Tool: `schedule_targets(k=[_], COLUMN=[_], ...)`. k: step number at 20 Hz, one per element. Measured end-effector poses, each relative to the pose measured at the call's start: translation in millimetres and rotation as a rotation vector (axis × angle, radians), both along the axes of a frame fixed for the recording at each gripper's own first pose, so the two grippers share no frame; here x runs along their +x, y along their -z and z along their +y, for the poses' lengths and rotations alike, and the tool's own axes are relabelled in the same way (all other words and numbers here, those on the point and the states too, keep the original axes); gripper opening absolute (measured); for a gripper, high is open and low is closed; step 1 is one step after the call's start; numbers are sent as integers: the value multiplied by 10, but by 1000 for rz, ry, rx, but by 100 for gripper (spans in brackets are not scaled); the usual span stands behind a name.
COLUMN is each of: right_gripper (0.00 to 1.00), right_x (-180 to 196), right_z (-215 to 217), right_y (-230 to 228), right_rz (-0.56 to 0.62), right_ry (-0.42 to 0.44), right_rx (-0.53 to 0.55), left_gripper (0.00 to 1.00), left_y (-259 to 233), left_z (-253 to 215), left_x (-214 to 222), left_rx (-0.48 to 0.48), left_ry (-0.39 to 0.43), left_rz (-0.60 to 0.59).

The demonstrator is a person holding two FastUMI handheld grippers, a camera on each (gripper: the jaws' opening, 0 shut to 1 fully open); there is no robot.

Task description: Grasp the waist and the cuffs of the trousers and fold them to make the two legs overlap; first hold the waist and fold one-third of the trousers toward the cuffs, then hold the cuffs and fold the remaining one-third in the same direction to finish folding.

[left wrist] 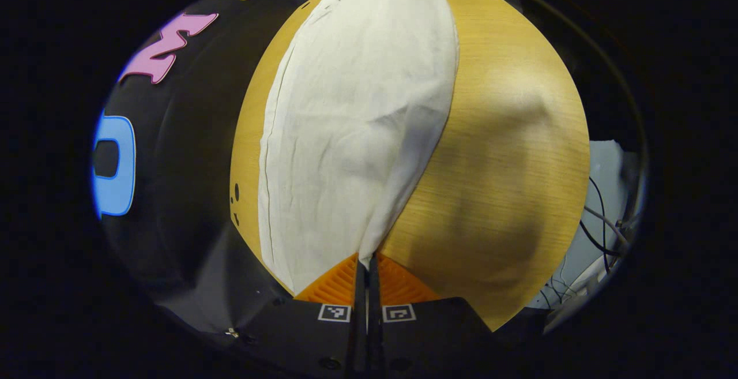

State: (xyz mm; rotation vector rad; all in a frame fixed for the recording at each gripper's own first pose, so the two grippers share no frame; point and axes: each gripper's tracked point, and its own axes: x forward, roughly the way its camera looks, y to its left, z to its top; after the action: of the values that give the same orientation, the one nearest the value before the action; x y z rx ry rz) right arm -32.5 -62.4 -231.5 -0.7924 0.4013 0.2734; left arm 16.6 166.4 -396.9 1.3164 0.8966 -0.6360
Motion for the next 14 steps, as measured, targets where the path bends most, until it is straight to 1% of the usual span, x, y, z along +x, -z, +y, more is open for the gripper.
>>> schedule_targets(k=[3,6,9,12,14], right_gripper=[94,94,94,94,94], right_x=[-128,-350,-502,-472,-371], right_z=[128,131,-73,-159,-125], right_y=[505,1123,1575,1874,1971], right_rz=[74,191,279,333,331], right_ry=[-156,-285,-340,-355,-374], right_rx=[-140,-248,-333,-348,-364], left_gripper=[6,6,6,6,6], left_y=[-11,-7,-6,-6,-4], left_z=[-24,-22,-34,-26,-30], left_x=[-6,-3,-6,-4,-7], left_rx=[-15,-10,3,6,3], left_ry=[-30,-35,-29,-37,-52], left_rz=[20,29,35,43,48])
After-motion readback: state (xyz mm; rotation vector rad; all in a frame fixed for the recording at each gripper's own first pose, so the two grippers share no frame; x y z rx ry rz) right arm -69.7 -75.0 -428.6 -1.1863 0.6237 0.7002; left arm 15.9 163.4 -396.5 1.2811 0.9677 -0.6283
